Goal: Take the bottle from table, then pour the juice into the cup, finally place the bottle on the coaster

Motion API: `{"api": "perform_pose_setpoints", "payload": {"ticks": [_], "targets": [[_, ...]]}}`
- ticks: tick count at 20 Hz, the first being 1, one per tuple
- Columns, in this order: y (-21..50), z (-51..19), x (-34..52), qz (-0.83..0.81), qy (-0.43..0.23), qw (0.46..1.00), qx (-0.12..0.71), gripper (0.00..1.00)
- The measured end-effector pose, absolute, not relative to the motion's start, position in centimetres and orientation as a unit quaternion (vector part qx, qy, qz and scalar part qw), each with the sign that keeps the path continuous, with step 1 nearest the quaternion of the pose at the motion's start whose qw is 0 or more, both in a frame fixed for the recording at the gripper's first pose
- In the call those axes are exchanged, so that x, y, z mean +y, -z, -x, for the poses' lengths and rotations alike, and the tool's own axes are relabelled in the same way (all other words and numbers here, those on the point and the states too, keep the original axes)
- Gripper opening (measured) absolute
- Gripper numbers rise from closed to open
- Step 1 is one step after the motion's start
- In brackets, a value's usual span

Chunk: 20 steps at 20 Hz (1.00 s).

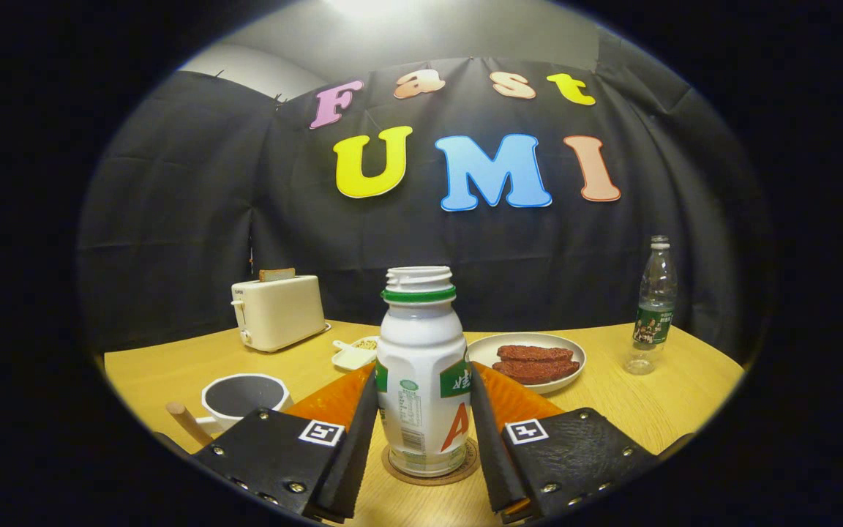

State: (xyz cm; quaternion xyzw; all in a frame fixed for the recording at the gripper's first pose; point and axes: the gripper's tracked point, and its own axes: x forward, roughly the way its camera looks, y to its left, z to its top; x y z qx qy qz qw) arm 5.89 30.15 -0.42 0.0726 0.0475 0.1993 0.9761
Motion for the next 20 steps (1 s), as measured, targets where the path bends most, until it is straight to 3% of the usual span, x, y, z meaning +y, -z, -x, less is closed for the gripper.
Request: {"api": "perform_pose_setpoints", "payload": {"ticks": [13, 18, 20], "targets": [[0.2, -6.1, 30.0, -0.074, -0.181, 0.98, 0.029, 0.67], [2.4, -5.6, 30.4, -0.041, -0.181, 0.98, 0.067, 0.73], [2.5, -5.7, 30.1, -0.046, -0.175, 0.981, 0.064, 0.84]]}}
